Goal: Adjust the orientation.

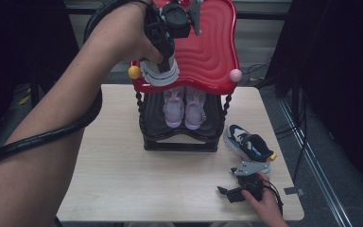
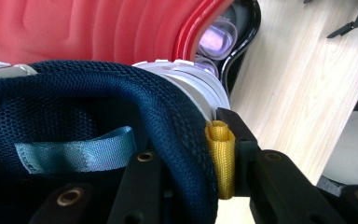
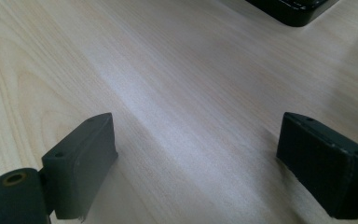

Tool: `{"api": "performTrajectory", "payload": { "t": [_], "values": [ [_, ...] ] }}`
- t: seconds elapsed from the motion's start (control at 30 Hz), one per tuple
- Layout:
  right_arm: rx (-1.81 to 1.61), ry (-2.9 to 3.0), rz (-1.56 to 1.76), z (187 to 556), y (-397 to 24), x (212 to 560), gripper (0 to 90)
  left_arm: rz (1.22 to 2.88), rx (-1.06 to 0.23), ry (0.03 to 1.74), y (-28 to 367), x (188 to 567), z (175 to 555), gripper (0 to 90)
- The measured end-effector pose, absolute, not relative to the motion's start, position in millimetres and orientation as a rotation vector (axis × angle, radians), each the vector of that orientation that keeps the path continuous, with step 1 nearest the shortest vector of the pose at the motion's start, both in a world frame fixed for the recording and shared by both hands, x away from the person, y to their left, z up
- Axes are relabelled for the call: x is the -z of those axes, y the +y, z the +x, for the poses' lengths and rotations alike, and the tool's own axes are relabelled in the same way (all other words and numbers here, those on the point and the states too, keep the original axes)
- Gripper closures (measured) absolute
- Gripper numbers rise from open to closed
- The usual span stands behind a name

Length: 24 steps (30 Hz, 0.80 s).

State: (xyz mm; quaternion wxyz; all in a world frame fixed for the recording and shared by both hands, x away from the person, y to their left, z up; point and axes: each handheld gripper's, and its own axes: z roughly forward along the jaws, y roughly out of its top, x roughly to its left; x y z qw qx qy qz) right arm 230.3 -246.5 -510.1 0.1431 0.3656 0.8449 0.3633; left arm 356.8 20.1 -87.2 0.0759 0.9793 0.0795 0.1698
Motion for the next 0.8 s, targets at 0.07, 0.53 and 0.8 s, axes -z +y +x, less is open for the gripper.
{"api": "performTrajectory", "payload": {
  "t": [0.07,0.53,0.8],
  "values": [
    [-1.048,2.436,1.055,230,-247,510,10.9,2.932,-0.518,0.215,17,88,359,72.0],
    [-1.051,2.44,1.052,231,-247,510,10.6,2.981,-0.563,0.036,2,99,385,71.7],
    [-1.048,2.442,1.052,231,-247,510,10.6,2.981,-0.57,-0.046,1,108,394,71.0]
  ]
}}
